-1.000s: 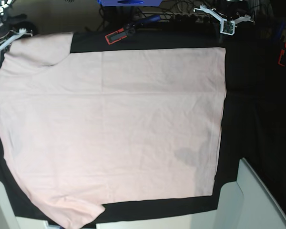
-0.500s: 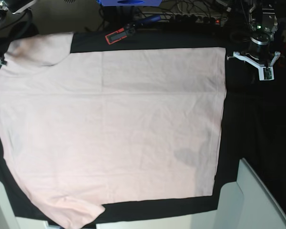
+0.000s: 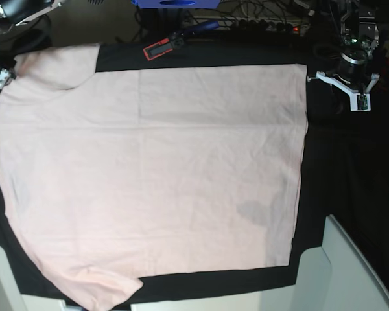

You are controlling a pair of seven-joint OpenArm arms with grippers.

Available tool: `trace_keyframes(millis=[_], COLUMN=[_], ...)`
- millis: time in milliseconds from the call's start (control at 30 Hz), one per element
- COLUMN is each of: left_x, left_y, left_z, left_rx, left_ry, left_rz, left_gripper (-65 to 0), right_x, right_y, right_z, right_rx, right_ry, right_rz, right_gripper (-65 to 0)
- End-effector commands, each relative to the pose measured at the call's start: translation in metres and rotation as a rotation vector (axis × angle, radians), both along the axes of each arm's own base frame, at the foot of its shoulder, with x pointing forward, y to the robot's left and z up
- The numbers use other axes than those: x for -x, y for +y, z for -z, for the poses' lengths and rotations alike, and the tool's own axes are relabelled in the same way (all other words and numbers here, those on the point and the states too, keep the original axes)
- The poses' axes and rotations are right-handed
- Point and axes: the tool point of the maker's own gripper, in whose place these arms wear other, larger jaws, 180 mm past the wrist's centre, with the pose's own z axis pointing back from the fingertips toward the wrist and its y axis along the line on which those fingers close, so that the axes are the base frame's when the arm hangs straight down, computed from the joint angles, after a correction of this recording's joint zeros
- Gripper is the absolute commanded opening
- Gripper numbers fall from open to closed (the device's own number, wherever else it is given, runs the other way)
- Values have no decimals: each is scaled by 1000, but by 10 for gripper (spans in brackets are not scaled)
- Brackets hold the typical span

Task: Fold the T-shirt properly
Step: 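Move both grippers down to the shirt's collar-side corners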

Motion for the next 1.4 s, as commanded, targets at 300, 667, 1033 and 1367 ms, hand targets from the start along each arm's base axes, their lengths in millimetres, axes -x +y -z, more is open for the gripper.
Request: trace_keyframes(millis=[300,667,1033,1367], left_x=[1,1,1,7], left_y=[1,0,0,2], left_z=[-2,-1,-1,1], left_rx=[1,6,6,7], left_ry=[-11,-11,-11,0], left_rz=[21,18,18,8], left_gripper=[-564,-564,-564,-563], right_x=[6,10,-11,-16], right_y=[-20,-17,-1,19], right_z=[-10,-2,19,30], right_rx=[-162,-241,-313,-361], right_ry=[-206,-223,-233,-228], right_rz=[178,199,158,142], right_gripper=[-247,-242,-244,-403])
